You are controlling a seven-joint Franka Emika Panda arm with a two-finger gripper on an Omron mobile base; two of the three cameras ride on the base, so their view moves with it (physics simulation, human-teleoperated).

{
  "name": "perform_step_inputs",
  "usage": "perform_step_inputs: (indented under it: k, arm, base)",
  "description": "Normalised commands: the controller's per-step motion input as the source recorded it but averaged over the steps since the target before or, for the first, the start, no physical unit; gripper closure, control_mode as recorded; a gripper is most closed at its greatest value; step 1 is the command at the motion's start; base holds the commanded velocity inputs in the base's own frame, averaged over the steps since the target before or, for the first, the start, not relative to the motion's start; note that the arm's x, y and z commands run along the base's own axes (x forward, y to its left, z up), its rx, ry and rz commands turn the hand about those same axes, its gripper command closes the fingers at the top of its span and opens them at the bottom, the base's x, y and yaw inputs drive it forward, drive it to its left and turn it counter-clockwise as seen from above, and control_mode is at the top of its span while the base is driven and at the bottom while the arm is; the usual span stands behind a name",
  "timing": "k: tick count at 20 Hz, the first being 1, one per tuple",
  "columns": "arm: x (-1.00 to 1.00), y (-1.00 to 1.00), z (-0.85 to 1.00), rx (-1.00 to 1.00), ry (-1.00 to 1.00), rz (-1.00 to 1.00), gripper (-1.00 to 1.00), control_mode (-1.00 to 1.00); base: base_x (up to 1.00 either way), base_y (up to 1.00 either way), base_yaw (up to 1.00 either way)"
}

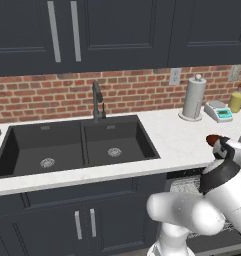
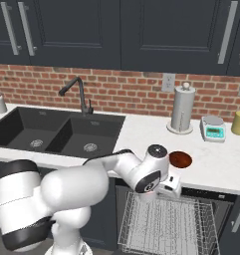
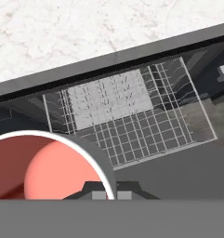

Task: Pick up the cup and bowl from the counter, place them in the dishwasher, and close the dishwasher door.

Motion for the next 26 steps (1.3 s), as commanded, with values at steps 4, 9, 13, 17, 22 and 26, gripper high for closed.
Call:
perform_step_inputs:
  k: [4,9,13,17,22,26]
  arm:
    - [0.0,-0.46,-0.07,0.05,0.0,0.0,1.0,-1.0]
    - [-0.01,-0.31,-0.28,0.03,-0.01,0.0,1.0,-1.0]
    - [-0.06,-0.26,-0.59,0.0,-0.03,0.0,1.0,-1.0]
    - [-0.04,-0.2,-0.58,0.0,-0.03,0.0,1.0,-1.0]
    - [0.0,-0.19,-0.58,0.0,-0.07,0.0,1.0,-1.0]
    - [0.0,-0.23,-0.42,0.0,-0.1,0.0,1.0,-1.0]
  base:
    - [0.0,0.0,0.0]
    - [0.0,0.0,0.0]
    - [0.0,0.0,0.0]
    - [0.0,0.0,0.0]
    - [0.0,0.0,0.0]
    - [0.0,0.0,0.0]
